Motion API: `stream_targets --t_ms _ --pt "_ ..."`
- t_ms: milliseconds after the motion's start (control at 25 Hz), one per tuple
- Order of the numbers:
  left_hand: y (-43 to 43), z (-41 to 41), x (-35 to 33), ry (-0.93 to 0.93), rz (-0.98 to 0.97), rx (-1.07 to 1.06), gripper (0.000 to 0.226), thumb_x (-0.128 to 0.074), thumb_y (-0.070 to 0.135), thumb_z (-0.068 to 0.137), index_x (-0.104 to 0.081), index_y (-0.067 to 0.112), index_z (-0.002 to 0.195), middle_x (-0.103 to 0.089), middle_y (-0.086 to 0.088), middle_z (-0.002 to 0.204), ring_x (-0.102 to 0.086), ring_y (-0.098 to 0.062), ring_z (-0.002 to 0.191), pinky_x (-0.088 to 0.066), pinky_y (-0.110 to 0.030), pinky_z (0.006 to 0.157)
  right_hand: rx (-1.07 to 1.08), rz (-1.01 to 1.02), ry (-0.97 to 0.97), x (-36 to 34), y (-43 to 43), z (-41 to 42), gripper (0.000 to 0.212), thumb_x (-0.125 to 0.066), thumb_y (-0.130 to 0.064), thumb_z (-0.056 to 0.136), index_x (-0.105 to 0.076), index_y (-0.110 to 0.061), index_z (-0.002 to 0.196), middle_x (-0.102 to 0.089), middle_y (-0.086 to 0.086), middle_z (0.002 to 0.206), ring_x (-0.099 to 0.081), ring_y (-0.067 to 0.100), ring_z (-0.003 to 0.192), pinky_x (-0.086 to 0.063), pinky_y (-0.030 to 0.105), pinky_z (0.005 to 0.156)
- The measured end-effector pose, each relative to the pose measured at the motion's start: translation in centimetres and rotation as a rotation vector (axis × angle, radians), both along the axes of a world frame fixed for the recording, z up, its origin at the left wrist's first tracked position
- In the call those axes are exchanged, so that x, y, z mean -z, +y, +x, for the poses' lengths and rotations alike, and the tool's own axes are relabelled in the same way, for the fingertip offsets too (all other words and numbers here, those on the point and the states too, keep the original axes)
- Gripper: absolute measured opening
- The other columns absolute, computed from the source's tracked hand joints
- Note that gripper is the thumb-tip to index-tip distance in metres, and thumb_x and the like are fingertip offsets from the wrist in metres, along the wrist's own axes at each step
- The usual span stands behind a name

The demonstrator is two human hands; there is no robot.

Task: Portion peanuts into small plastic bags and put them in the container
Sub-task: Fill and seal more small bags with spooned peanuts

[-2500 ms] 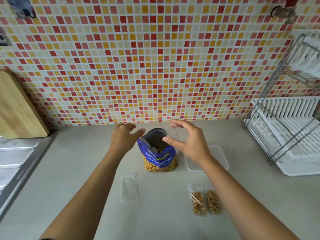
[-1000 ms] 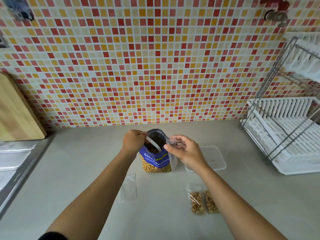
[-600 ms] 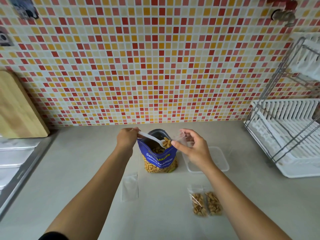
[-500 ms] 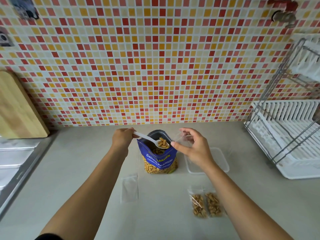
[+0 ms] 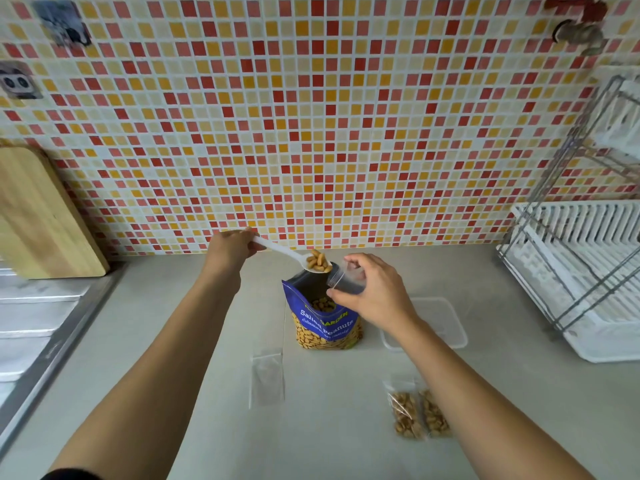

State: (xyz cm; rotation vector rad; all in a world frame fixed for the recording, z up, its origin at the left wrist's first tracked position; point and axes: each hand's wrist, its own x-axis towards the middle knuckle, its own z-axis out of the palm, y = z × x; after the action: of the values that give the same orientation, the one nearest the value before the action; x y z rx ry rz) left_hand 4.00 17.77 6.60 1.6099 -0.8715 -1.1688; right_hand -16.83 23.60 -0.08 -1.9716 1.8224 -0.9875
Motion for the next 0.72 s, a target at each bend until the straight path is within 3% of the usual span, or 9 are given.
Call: stream_targets --t_ms 200,360,440,520,600,720 --pt "0.3 -1.2 -1.4 -0.207 -0.169 0.073 0.03 -0.044 0.024 0.098 -0.064 0.005 0.11 -0.068 -0.007 0.106 -0.057 -0.008 0.076 -0.035 -0.017 0.057 -0.009 -0.035 -0.133 -0.3 -0.3 1.3 0.06 -0.077 -0.048 0.066 -0.057 -0.02 0.115 -0.063 -0.006 0.108 -0.058 0.01 0.091 -0.05 0.026 0.076" --pt "1.1 -2.3 -3.1 -0.542 -0.394 0.155 0.031 -0.043 0.024 0.097 -0.067 0.005 0.096 -0.069 -0.008 0.086 -0.05 -0.013 0.057 -0.038 -0.023 0.05 0.026 -0.057 -0.234 -0.6 -0.4 2.0 0.057 -0.078 -0.044 0.067 -0.058 -0.019 0.114 -0.065 -0.004 0.105 -0.061 0.01 0.09 -0.051 0.025 0.077" --pt "1.4 -2.4 -4.0 -0.661 -0.498 0.149 0.031 -0.043 0.025 0.097 -0.067 0.006 0.093 -0.069 -0.008 0.082 -0.053 -0.017 0.057 -0.043 -0.029 0.054 0.033 -0.022 -0.305 -0.8 -0.5 2.3 0.059 -0.078 -0.041 0.068 -0.057 -0.019 0.118 -0.064 -0.004 0.107 -0.061 0.01 0.09 -0.051 0.023 0.077" --pt "1.4 -1.8 -4.5 -0.667 -0.533 0.096 0.031 -0.043 0.026 0.097 -0.066 0.006 0.093 -0.068 -0.008 0.079 -0.052 -0.017 0.055 -0.043 -0.028 0.053 0.033 0.001 -0.363 -0.9 -0.5 2.5 0.059 -0.078 -0.04 0.068 -0.057 -0.019 0.119 -0.063 -0.005 0.109 -0.061 0.01 0.091 -0.051 0.022 0.076" --pt "0.9 -1.0 -4.3 -0.556 -0.505 0.009 0.032 -0.043 0.026 0.097 -0.067 0.004 0.095 -0.066 -0.005 0.08 -0.047 -0.011 0.053 -0.04 -0.021 0.047 0.05 0.018 -0.444 -0.8 -0.5 2.3 0.058 -0.079 -0.038 0.069 -0.056 -0.02 0.119 -0.062 -0.006 0.108 -0.061 0.01 0.092 -0.053 0.023 0.076" --pt "1.0 -1.1 -1.3 -0.47 -0.412 0.052 0.031 -0.044 0.025 0.097 -0.066 0.004 0.093 -0.068 -0.005 0.086 -0.05 -0.007 0.058 -0.04 -0.019 0.051 0.079 0.073 -0.711 0.1 -0.1 1.1 0.05 -0.079 -0.035 0.071 -0.057 -0.024 0.114 -0.064 -0.008 0.107 -0.062 0.011 0.097 -0.053 0.023 0.078"
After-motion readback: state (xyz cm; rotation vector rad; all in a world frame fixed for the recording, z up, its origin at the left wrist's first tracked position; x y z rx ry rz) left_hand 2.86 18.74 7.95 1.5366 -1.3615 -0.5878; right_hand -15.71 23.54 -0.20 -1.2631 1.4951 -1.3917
